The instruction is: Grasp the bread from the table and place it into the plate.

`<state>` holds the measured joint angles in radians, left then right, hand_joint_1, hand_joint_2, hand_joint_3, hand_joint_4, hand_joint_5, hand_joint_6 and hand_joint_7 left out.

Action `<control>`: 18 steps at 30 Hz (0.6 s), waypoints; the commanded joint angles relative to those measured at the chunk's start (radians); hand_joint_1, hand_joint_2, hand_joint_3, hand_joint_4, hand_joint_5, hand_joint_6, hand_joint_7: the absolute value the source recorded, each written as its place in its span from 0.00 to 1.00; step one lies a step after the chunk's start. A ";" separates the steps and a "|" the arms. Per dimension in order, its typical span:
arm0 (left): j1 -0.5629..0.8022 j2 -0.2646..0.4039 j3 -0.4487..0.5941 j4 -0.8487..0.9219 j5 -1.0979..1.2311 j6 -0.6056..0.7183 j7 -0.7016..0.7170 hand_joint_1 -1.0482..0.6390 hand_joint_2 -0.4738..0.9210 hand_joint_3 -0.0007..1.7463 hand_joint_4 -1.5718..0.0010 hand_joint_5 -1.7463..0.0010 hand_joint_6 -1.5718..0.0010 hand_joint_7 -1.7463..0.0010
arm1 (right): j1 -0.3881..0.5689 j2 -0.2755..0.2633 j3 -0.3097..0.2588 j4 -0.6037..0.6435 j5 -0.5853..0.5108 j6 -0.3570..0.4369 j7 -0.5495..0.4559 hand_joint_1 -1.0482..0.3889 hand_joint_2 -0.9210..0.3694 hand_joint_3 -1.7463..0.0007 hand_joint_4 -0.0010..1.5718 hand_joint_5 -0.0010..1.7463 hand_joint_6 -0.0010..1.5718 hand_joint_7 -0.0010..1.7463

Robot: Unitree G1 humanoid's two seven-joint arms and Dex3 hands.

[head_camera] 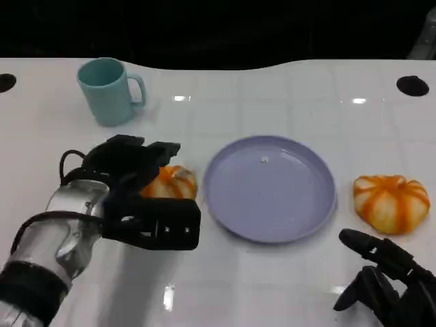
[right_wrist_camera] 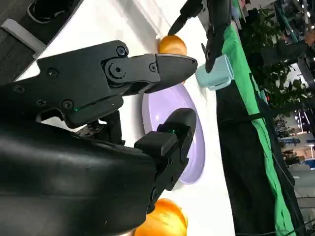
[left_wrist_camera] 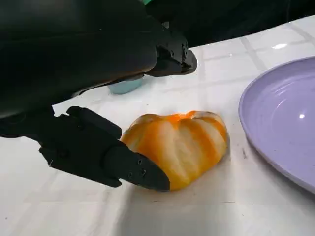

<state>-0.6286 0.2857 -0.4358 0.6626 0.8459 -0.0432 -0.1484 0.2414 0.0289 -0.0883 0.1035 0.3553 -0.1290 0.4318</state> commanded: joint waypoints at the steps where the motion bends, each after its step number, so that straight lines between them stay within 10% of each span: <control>1: -0.126 -0.059 -0.032 0.265 -0.029 0.021 -0.002 0.34 0.88 0.00 0.95 0.94 0.88 0.99 | 0.013 -0.018 -0.002 -0.023 0.014 0.014 0.013 0.20 0.00 0.83 0.39 0.87 0.58 0.29; 12: -0.218 -0.121 -0.105 0.520 -0.047 -0.012 0.095 0.33 0.88 0.00 0.90 0.96 0.84 0.99 | 0.022 -0.012 -0.003 -0.036 0.016 0.016 0.014 0.20 0.00 0.83 0.39 0.86 0.58 0.28; 18: -0.222 -0.126 -0.112 0.587 -0.065 -0.086 0.193 0.47 0.97 0.04 0.68 0.91 0.65 0.96 | 0.024 -0.015 -0.002 -0.040 0.026 0.020 0.021 0.20 0.00 0.83 0.40 0.85 0.58 0.28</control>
<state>-0.8487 0.1565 -0.5465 1.2125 0.7992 -0.1033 0.0165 0.2563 0.0270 -0.0859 0.0762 0.3758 -0.1099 0.4486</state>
